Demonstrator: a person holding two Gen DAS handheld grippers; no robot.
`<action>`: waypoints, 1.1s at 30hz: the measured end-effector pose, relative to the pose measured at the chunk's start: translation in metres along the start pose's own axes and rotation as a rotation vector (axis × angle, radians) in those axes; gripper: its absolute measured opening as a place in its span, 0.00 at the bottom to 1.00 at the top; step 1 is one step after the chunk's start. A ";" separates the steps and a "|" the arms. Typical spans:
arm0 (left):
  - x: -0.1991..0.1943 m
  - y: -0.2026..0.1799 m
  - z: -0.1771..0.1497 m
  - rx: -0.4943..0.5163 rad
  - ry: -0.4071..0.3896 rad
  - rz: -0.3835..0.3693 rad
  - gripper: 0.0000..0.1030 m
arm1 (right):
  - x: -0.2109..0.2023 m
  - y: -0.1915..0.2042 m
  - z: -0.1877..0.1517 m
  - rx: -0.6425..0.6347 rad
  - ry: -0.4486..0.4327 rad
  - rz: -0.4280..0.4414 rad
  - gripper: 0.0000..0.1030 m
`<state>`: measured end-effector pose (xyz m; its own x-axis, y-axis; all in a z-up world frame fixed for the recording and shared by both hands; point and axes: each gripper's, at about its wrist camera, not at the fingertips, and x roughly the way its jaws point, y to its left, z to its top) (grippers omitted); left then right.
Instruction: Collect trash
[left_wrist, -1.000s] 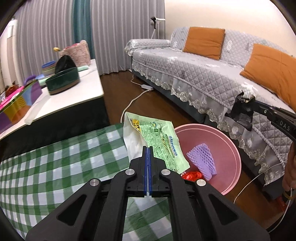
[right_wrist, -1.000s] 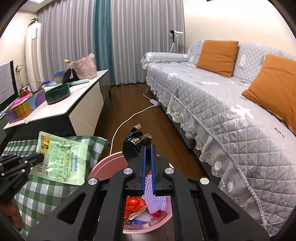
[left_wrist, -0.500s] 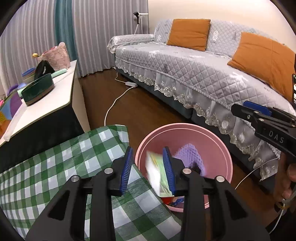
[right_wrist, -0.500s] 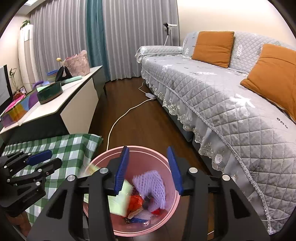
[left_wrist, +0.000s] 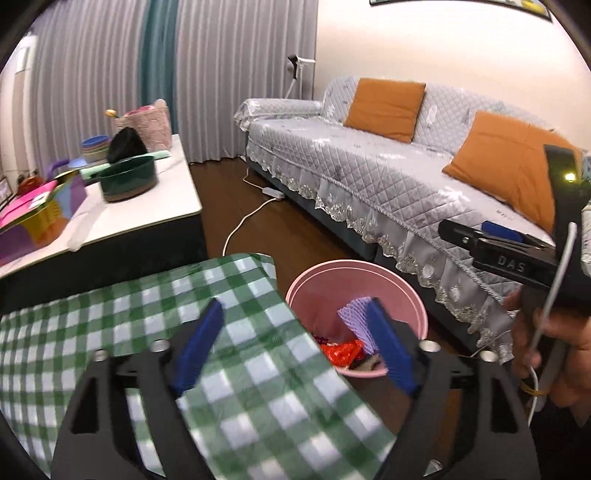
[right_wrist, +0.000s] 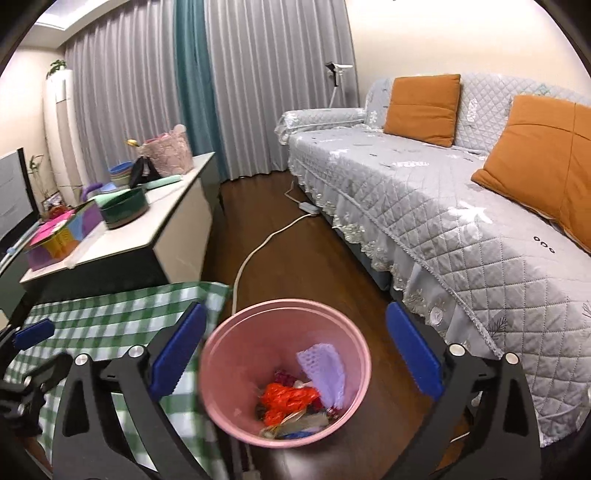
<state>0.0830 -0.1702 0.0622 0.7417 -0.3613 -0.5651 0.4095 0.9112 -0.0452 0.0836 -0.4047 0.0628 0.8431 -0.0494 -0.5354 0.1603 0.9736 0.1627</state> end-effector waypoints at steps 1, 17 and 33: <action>-0.012 0.001 -0.004 -0.003 -0.008 0.005 0.84 | -0.005 0.003 0.000 -0.002 0.000 0.006 0.95; -0.131 0.018 -0.079 -0.122 -0.094 0.149 0.92 | -0.125 0.063 -0.061 -0.051 -0.031 0.006 0.95; -0.159 0.045 -0.127 -0.213 -0.053 0.337 0.92 | -0.139 0.120 -0.116 -0.199 0.000 0.001 0.95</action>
<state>-0.0839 -0.0464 0.0452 0.8441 -0.0399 -0.5347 0.0233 0.9990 -0.0378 -0.0736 -0.2553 0.0604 0.8434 -0.0486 -0.5350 0.0550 0.9985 -0.0040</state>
